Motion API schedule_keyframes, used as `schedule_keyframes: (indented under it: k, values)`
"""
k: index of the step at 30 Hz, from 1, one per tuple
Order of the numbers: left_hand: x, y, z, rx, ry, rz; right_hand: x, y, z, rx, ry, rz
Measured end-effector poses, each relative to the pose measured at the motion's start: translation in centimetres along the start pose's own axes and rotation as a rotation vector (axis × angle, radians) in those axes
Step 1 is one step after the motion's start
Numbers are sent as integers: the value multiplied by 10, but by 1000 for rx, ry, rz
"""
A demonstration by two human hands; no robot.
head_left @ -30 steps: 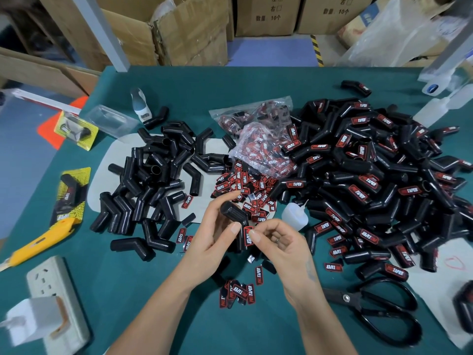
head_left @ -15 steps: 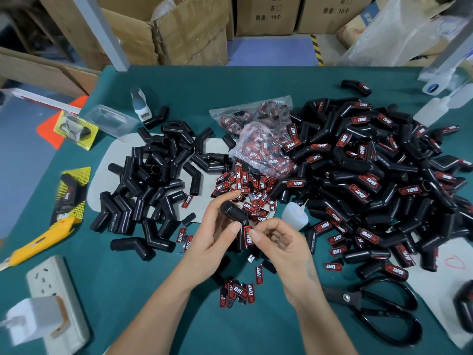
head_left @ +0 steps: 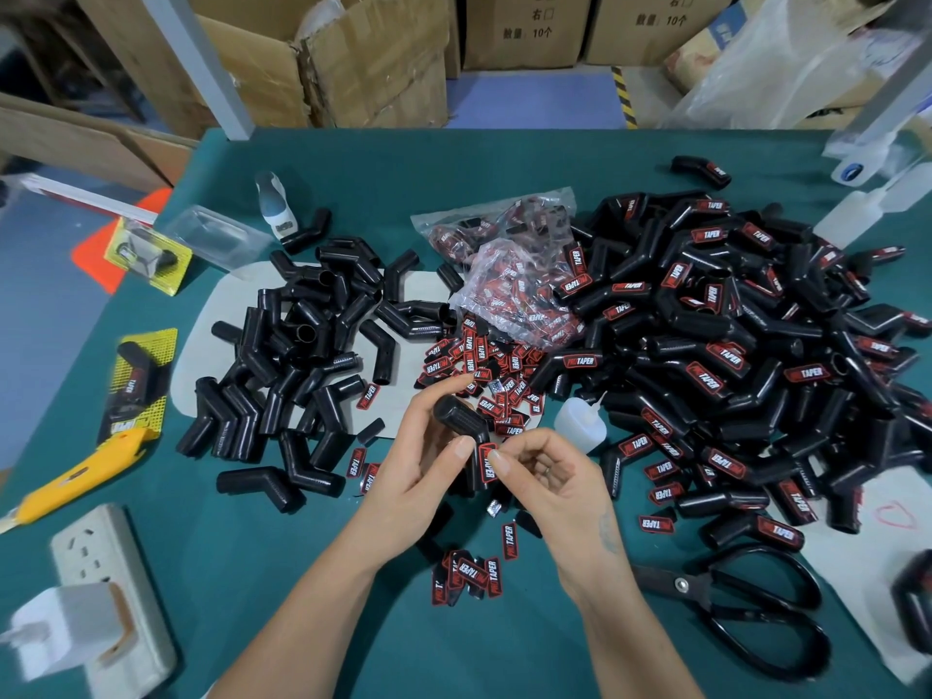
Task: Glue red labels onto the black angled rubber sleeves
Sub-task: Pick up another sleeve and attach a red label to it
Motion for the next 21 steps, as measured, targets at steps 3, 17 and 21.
schedule_keyframes:
  k: [3, 17, 21]
  values:
    - [0, 0, 1, -1, 11, 0, 1, 0, 0, 0, 3, -5]
    - [1, 0, 2, -8, 29, 6, 0, 0, -1, 16, 33, -28]
    - [0, 0, 0, 8, 38, 0, -1, 0, -2, 31, 36, -34]
Point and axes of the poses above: each hand's wrist, its own y-axis away from the middle knuckle, its own z-axis out of the palm, x = y × z, the point moved 10 cm from there along -y, towards the middle knuckle, and after that the axes turned 8 degrees about y, right-handed, at the moved point
